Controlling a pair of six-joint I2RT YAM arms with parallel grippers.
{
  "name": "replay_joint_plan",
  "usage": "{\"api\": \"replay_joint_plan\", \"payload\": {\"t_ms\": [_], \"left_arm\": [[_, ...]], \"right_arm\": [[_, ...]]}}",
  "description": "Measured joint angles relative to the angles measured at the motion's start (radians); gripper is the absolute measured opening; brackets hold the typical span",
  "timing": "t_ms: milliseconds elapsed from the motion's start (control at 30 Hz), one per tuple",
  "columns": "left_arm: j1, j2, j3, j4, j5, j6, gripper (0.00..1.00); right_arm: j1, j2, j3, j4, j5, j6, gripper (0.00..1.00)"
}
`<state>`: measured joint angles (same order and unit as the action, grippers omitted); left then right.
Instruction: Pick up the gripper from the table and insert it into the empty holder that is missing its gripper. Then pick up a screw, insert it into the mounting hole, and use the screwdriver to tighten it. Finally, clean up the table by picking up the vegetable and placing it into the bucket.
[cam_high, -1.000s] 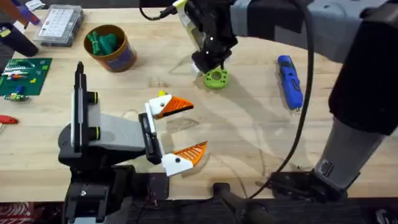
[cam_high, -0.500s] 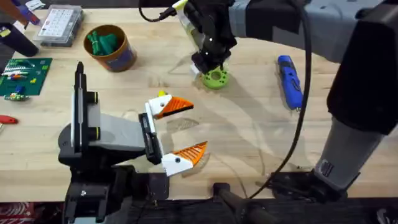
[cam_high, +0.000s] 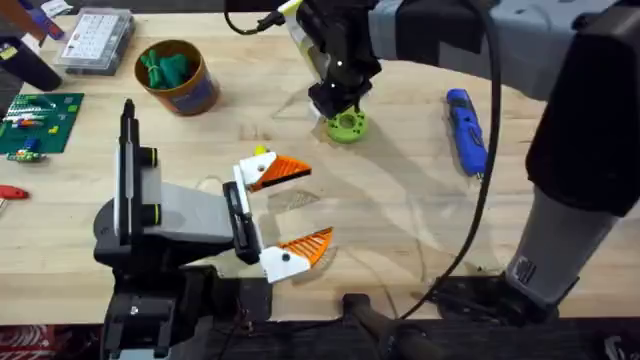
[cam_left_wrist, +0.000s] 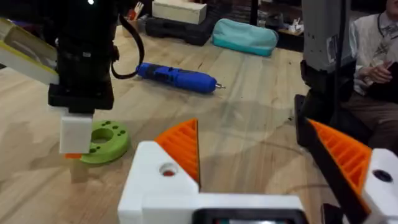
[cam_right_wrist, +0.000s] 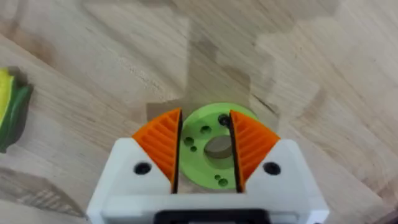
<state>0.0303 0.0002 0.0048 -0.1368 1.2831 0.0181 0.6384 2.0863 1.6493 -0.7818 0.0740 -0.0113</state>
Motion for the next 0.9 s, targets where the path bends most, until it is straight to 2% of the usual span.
{"api": "replay_joint_plan", "payload": {"t_ms": [267,467,600,667,900], "left_arm": [[0.000,0.000,0.000,0.000,0.000,0.000,0.986],[0.000,0.000,0.000,0.000,0.000,0.000,0.986],[0.000,0.000,0.000,0.000,0.000,0.000,0.986],[0.000,0.000,0.000,0.000,0.000,0.000,0.986],[0.000,0.000,0.000,0.000,0.000,0.000,0.986]], "right_arm": [[0.000,0.000,0.000,0.000,0.000,0.000,0.298],[0.000,0.000,0.000,0.001,0.000,0.000,0.255],[0.000,0.000,0.000,0.003,0.000,-0.001,0.125],[0.000,0.000,0.000,0.003,0.001,-0.001,0.026],[0.000,0.000,0.000,0.002,0.000,0.000,0.012]]}}
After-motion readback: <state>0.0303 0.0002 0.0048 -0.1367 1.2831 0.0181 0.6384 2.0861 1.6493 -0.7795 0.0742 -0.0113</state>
